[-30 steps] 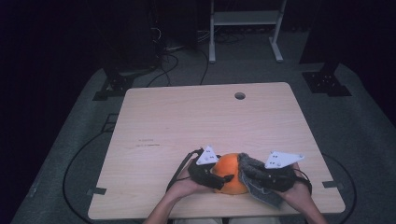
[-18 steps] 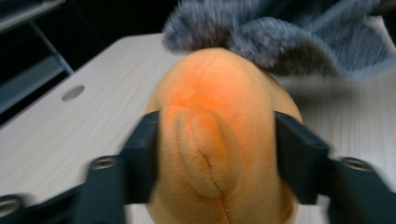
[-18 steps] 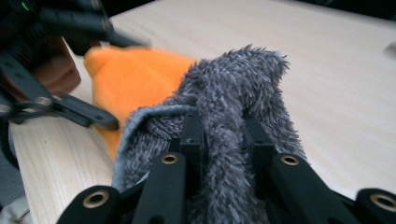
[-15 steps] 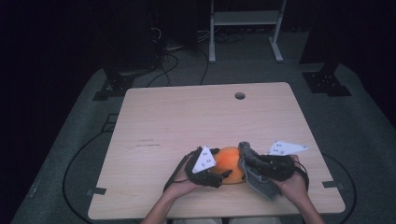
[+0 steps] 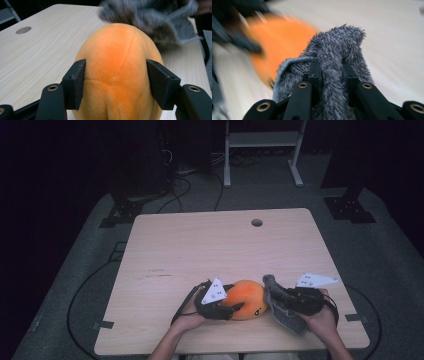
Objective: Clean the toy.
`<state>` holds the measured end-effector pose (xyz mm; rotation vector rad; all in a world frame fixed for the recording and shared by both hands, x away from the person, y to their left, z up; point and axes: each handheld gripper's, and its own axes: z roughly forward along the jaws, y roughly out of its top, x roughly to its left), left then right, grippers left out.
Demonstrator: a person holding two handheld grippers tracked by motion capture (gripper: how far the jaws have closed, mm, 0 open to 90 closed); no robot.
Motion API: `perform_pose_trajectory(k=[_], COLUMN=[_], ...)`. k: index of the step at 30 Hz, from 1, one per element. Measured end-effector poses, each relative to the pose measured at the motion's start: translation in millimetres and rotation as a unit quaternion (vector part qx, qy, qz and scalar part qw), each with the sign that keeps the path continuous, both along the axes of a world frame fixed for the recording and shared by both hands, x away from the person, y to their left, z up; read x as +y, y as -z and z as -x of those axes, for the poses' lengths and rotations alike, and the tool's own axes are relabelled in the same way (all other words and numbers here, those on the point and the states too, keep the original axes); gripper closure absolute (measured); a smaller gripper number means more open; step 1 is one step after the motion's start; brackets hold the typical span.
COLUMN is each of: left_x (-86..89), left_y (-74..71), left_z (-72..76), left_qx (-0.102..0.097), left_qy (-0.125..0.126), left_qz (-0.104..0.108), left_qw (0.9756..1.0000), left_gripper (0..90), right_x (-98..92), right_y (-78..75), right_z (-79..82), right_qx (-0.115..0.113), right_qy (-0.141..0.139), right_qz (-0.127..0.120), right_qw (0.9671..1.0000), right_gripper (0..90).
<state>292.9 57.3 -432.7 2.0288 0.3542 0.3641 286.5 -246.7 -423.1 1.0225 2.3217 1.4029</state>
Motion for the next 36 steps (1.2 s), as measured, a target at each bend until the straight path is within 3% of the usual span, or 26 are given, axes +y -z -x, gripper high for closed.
perform_pose_trajectory(k=[2,4,5,6,8,9,10,11,13,15,16,17,18,19,20,23,25,28,30,32,34,36], left_x=[-0.8,-2.5,-2.6,-2.2,-3.6,-3.6,-3.6,-3.1,-3.9,-4.9,-4.9,-5.3,-5.3,-4.8,-3.3,8.6,13.7,11.0,8.8,7.0,6.5,10.1], left_y=[0.1,-0.9,-3.0,-5.7,-2.6,0.7,0.7,2.9,-2.4,-7.7,-7.7,-8.4,-8.4,-2.1,0.5,-6.8,-9.2,-4.5,-4.1,-3.7,-3.0,-2.7], left_z=[0.6,2.6,1.9,-1.5,-7.1,-9.4,-9.4,-5.5,-0.9,3.8,3.8,1.8,1.8,-7.9,-11.9,-14.2,-14.8,-10.8,-8.0,-6.4,-4.2,-5.6], left_qx=[-0.002,-0.005,0.004,0.020,0.053,0.075,0.075,0.049,0.015,-0.050,-0.050,-0.071,-0.071,-0.012,0.020,0.062,0.070,0.055,0.043,0.039,0.028,0.034], left_qy=[0.004,0.008,0.009,-0.002,-0.020,-0.013,-0.013,-0.008,-0.004,-0.001,-0.001,-0.005,-0.005,-0.010,-0.013,-0.016,-0.015,-0.009,0.000,0.005,0.008,0.006], left_qz=[-0.002,-0.005,-0.004,-0.005,-0.010,-0.005,-0.005,0.003,0.010,0.022,0.022,0.024,0.024,0.009,0.008,0.055,0.061,0.038,0.029,0.025,0.004,0.004], left_qw=[1.0000,0.9999,0.9999,0.9998,0.9984,0.9971,0.9971,0.9988,0.9998,0.9985,0.9985,0.9971,0.9971,0.9998,0.9997,0.9964,0.9956,0.9977,0.9986,0.9989,0.9996,0.9994], left_gripper=[36.0,31.8,31.8,19.5,9.1,9.6,13.6,22.2,31.2,35.2,35.3,34.2,30.6,23.5,16.9,11.1,18.2,30.1,33.3,34.5,35.3,36.1], right_x=[6.9,12.9,16.4,22.1,20.2,18.9,18.9,18.5,17.4,14.8,13.8,13.7,14.3,17.1,19.7,28.5,31.8,32.2,36.6,47.2,59.4,60.6], right_y=[-10.6,-12.4,-11.0,-2.8,-2.1,-2.9,-2.9,-4.1,-6.4,-11.8,-14.0,-14.6,-13.9,-10.0,-6.1,2.7,0.1,-3.9,-12.5,-20.5,-22.3,-20.8], right_z=[-0.1,-1.0,-1.6,-1.8,-0.7,0.7,0.7,5.1,6.8,8.9,9.0,8.1,6.9,4.4,2.9,3.1,7.5,10.5,14.4,18.8,20.1,18.6], right_qx=[-0.013,-0.014,-0.011,-0.003,0.001,0.001,0.001,-0.003,-0.006,-0.014,-0.018,-0.021,-0.019,-0.013,-0.011,-0.007,-0.016,-0.018,-0.033,-0.044,-0.059,-0.058], right_qy=[-0.014,-0.023,-0.028,-0.035,-0.035,-0.037,-0.037,-0.035,-0.035,-0.030,-0.029,-0.025,-0.023,-0.020,-0.021,-0.030,-0.033,-0.039,-0.045,-0.071,-0.079,-0.079], right_qz=[-0.027,-0.027,-0.021,-0.010,-0.013,-0.013,-0.013,-0.005,-0.006,-0.013,-0.017,-0.022,-0.023,-0.010,0.005,0.018,0.035,0.035,0.026,0.003,0.028,0.030], right_qw=[0.9994,0.9993,0.9993,0.9993,0.9993,0.9993,0.9993,0.9994,0.9994,0.9994,0.9993,0.9992,0.9993,0.9997,0.9997,0.9994,0.9987,0.9985,0.9981,0.9965,0.9948,0.9947], right_gripper=[73.7,73.6,73.6,73.6,73.6,73.6,73.6,73.6,73.8,73.9,73.9,73.9,74.0,73.9,73.9,74.1,74.0,74.0,74.0,73.8,73.6,73.6])
